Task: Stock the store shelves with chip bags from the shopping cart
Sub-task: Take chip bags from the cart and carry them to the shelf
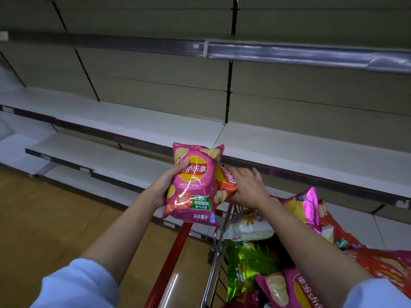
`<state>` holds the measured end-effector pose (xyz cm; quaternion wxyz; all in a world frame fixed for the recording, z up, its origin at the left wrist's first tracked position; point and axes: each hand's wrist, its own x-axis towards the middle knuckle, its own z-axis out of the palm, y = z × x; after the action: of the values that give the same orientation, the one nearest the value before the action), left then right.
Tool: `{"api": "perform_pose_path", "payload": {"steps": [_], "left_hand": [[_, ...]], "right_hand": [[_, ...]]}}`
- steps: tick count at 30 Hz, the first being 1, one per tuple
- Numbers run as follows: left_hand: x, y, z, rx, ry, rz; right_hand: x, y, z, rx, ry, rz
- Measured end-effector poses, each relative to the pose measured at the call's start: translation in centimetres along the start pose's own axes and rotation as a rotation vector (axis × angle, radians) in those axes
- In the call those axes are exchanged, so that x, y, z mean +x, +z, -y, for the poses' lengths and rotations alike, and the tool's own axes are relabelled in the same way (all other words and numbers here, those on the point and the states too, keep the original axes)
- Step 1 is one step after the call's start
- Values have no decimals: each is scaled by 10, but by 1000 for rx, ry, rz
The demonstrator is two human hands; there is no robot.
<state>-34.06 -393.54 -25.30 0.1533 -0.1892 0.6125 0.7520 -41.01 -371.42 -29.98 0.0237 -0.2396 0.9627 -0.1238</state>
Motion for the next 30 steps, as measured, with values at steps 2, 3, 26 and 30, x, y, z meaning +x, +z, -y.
{"api": "perform_pose_path", "payload": {"steps": [2,3,26,30], "left_hand": [[-4,11,-14,-14,21,22],[-7,21,-21,-17,37,39],[-118,423,30,491,111,861],[-150,500,58,559,114,985]], "right_hand": [[-4,-15,0,-15,-37,-130],[-9,-26,-2,-15,-53,-208],[-378,-231,-224,181,290,-123],[-461,-252,-263,238,448,62]]}}
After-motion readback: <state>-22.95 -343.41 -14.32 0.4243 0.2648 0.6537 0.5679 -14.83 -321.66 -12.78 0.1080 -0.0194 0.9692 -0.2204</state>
